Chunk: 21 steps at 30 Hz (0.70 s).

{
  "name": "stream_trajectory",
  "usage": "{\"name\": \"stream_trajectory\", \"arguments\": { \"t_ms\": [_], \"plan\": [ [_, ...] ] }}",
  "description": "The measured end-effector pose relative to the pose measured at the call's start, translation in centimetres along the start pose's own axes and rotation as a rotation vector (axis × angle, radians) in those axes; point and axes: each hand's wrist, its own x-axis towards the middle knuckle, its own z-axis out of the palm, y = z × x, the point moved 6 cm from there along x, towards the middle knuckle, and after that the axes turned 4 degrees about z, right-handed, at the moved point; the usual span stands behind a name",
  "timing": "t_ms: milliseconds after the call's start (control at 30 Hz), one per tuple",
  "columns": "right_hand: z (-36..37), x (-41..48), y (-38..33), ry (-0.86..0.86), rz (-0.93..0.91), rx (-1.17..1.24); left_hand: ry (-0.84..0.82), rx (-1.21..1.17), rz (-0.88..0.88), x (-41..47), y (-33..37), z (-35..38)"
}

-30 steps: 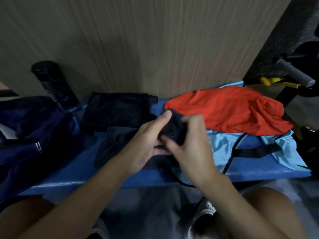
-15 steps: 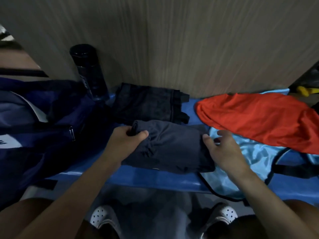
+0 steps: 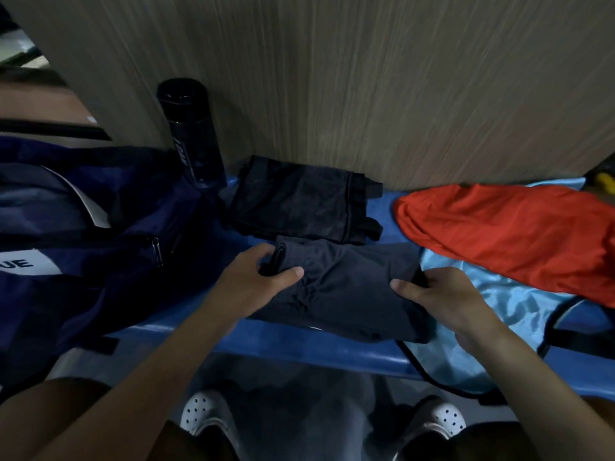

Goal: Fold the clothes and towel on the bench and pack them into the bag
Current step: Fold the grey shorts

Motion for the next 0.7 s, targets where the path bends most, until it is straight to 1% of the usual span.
{"name": "stream_trajectory", "arguments": {
  "t_ms": [100, 167, 333, 433, 500, 700],
  "plan": [
    [0.4, -0.2, 0.0, -0.039, -0.031, 0.079, -0.024, 0.071, 0.016, -0.3, 0.2, -0.1],
    [0.6, -0.4, -0.1, -0.025, -0.065, 0.097, -0.021, 0.077, 0.032, -0.5, 0.3, 0.0],
    [0.5, -0.7, -0.2, -0.001, -0.137, 0.087, 0.055, 0.026, 0.101, -1.1, 0.8, -0.1],
    [0.3, -1.3, -0.7, 0.018, -0.189, 0.129, 0.079, -0.063, 0.119, -1.5, 1.4, -0.1],
    [-0.1, -1.9, -1.2, 0.055, -0.227, 0.167, 0.072, -0.128, 0.081, -1.6, 1.4, -0.1],
    [-2.1, -3.1, -2.8, 0.133, -0.376, 0.341, -0.113, -0.428, -0.08, -1.8, 1.2, -0.2]
  ]
}}
